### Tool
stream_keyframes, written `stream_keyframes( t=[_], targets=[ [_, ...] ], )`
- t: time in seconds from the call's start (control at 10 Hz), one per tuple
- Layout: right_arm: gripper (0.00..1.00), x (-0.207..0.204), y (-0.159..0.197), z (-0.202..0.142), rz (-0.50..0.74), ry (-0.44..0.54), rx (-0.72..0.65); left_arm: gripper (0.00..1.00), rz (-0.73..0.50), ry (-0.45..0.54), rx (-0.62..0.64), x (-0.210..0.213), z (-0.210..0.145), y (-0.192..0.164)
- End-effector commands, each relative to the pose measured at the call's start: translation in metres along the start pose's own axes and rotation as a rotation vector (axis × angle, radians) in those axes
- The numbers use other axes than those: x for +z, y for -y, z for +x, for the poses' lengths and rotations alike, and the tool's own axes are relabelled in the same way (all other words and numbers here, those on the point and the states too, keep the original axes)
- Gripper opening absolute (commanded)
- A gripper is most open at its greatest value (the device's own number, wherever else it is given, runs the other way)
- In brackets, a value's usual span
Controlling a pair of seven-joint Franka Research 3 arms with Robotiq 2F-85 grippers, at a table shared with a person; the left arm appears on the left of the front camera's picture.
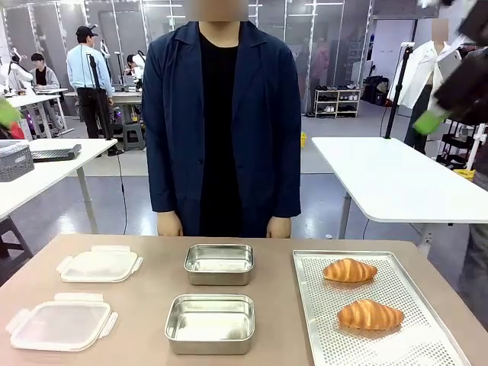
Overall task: Place the bread into the airtight container.
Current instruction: Pick up a Butter Roll and place it into an empty Airtight Container.
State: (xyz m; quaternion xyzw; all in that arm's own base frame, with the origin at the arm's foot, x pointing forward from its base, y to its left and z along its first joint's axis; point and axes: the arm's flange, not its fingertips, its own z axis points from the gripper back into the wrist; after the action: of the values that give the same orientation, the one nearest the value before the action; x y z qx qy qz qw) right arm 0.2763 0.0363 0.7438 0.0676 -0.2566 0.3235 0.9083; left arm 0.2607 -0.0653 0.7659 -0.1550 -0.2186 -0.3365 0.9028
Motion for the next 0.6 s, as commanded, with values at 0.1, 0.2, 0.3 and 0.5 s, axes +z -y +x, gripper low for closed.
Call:
stream_keyframes(
  t=[0.1, 0.2, 0.3, 0.5],
  targets=[
    [1.0, 0.041, 0.012, -0.054, -0.028, 0.021, 0.011, 1.0, 0.071, 0.051, -0.001, 0.061, -0.044, -0.001],
    [1.0, 0.052, 0.011, -0.067, -0.035, 0.03, 0.021, 1.0, 0.099, 0.097, 0.012, 0.078, -0.059, 0.004],
    [1.0, 0.058, 0.012, -0.075, -0.049, 0.023, 0.02, 1.0, 0.122, 0.11, 0.022, 0.085, -0.068, 0.007],
    [1.0, 0.059, 0.016, -0.079, -0.041, 0.018, 0.005, 1.0, 0.143, 0.132, 0.04, 0.092, -0.076, 0.007]
  ],
)
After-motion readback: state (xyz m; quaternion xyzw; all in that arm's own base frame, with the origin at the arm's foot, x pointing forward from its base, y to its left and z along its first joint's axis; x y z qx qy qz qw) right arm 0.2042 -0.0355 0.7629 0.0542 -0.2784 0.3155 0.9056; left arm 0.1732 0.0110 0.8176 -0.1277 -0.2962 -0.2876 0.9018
